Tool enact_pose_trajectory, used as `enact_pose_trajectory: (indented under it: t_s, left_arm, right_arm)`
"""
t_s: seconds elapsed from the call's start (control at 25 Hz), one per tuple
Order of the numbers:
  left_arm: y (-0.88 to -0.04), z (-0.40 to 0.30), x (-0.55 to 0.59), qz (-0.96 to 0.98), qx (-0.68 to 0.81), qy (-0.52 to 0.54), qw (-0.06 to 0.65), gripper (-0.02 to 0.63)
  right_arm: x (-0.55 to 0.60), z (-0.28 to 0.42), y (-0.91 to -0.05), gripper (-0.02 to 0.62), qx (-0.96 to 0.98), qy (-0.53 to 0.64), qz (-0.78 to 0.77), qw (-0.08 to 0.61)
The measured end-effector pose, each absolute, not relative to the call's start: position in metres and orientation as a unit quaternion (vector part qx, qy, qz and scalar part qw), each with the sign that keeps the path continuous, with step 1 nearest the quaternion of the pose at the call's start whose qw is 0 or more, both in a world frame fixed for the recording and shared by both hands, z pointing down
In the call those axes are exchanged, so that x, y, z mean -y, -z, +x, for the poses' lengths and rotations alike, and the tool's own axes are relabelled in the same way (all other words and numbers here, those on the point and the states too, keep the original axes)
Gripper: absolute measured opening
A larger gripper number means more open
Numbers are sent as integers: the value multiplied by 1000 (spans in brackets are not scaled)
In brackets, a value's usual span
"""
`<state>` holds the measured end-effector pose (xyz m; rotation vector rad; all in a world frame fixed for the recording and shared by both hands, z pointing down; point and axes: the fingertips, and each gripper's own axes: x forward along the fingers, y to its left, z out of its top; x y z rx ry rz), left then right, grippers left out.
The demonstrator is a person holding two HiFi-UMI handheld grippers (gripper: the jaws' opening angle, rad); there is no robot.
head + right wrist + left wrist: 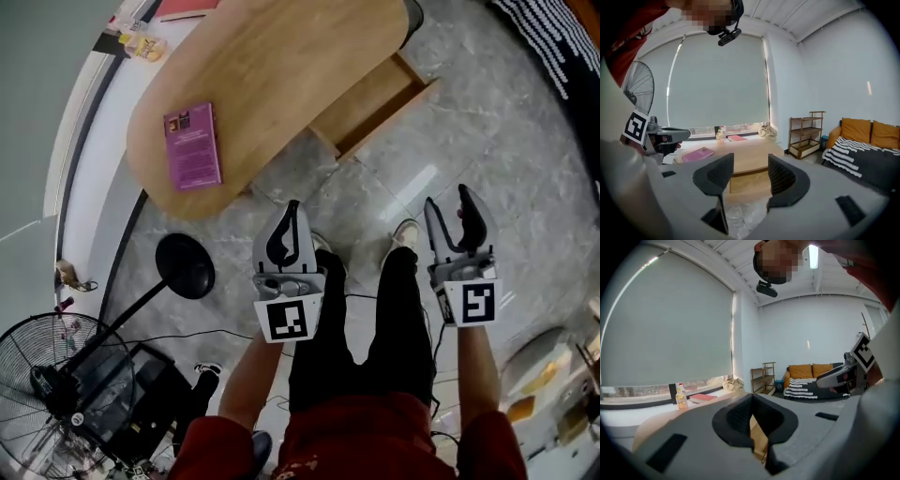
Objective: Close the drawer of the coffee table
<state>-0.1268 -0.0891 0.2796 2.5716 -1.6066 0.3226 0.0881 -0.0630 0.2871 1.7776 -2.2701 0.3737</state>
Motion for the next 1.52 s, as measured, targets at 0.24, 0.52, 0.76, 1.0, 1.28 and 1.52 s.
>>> enact_pose_trajectory:
  t_s: [0.24, 0.52, 0.76, 1.0, 1.28, 1.52]
  left_arm:
    - [-396, -123, 85, 839, 525, -129, 59, 6]
    - [-518, -128, 73, 844, 515, -141, 53, 6]
    - [-605, -128, 74, 860, 492, -131, 34, 6]
    - [-677, -127, 88, 870, 482, -108, 9, 6]
    - [-725, -129, 122, 872, 484, -66, -17, 6]
    - [-741, -132, 145, 862, 502, -64, -16, 6]
  right_arm:
    - [61, 84, -398, 233, 789, -130, 585, 136]
    - [51, 74, -518, 238, 805, -131, 558, 154]
    - [57, 64, -604, 239, 830, -99, 524, 163]
    - [82, 62, -666, 242, 848, -68, 508, 133]
    - [120, 58, -709, 247, 860, -28, 503, 83]
    - [137, 59, -727, 252, 854, -6, 515, 72]
